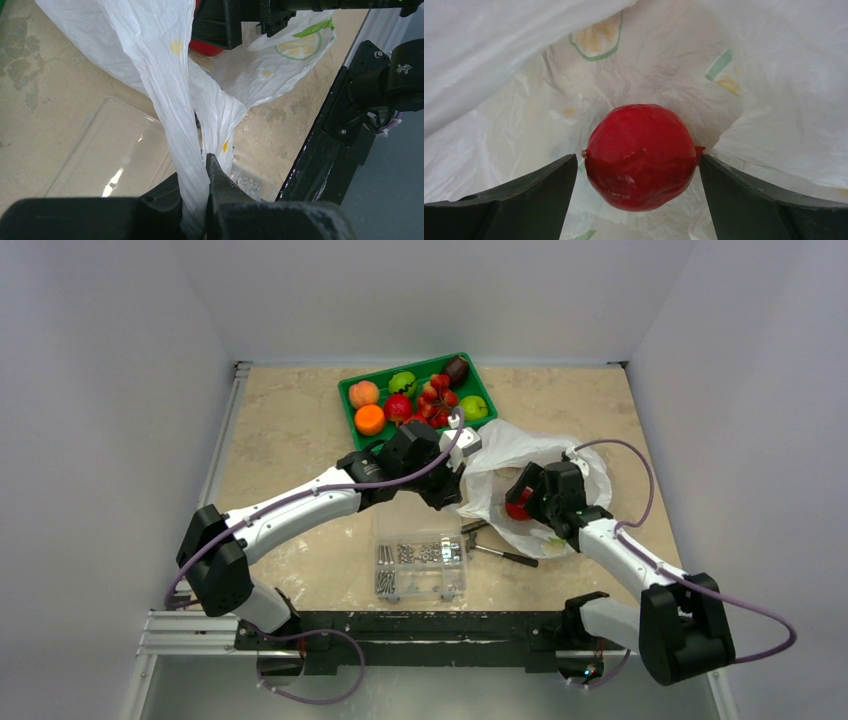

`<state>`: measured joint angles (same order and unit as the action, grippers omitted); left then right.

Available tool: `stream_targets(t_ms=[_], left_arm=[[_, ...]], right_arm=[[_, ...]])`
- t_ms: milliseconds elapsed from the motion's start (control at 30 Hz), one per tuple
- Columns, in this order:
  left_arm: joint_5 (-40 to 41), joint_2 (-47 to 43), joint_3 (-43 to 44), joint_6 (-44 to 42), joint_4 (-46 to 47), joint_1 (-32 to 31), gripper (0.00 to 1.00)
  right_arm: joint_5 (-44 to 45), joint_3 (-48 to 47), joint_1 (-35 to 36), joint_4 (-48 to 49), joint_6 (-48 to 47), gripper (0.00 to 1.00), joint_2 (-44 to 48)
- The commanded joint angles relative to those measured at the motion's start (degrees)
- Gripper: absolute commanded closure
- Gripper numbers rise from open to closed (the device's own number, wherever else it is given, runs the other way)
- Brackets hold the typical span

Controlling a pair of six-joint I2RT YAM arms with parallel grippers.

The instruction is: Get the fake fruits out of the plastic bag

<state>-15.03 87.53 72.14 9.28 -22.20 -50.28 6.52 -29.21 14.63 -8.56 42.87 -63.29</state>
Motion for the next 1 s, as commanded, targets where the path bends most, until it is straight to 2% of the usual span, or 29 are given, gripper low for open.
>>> stream_targets(t_ms=[0, 133, 267, 400, 500, 600, 833, 967], left_arm=[[-0.94, -0.49, 2.26, -0.65, 0.36, -0.17, 0.94], [-0.71, -0.20, 2.47, -0.52, 0.31, -0.17, 0.95], [-0.48, -0.06, 2.57, -0.40, 0.09, -0.17, 0.93], [0.39, 0.10, 2.83, -0.60, -0.35, -0.17, 0.87], [0.79, -0.24, 2.79, -0.59, -0.40, -0.19, 0.80], [0.97, -0.79, 2.76, -0.56, -0.35, -0.17, 0.68], [5.74, -4.50, 1.93, -1.77, -0.02, -0.17, 0.36], [13.98, -10.66, -1.03, -3.45, 3.19, -0.08, 0.26]], right_arm=[[1.95, -0.41, 0.47, 5.29, 0.22, 0.09, -3.96], [3.33, -0.77, 0.48, 5.49, 0.37, 0.18, -4.77], [2.84, 0.55, 0.44, 5.62, 0.28, 0.47, -0.74], [2.32, 1.49, 0.48, 3.21, -0.39, 0.71, 6.06], [1.20, 1.40, 0.48, 0.74, -0.46, 0.85, 12.65], [-0.15, 1.06, 0.48, -1.47, 0.00, 0.98, 19.62], [-0.35, -2.64, 0.48, -8.54, 0.93, 1.00, 31.50], [-1.42, -7.70, 0.48, -9.81, -0.35, 1.00, 32.85]])
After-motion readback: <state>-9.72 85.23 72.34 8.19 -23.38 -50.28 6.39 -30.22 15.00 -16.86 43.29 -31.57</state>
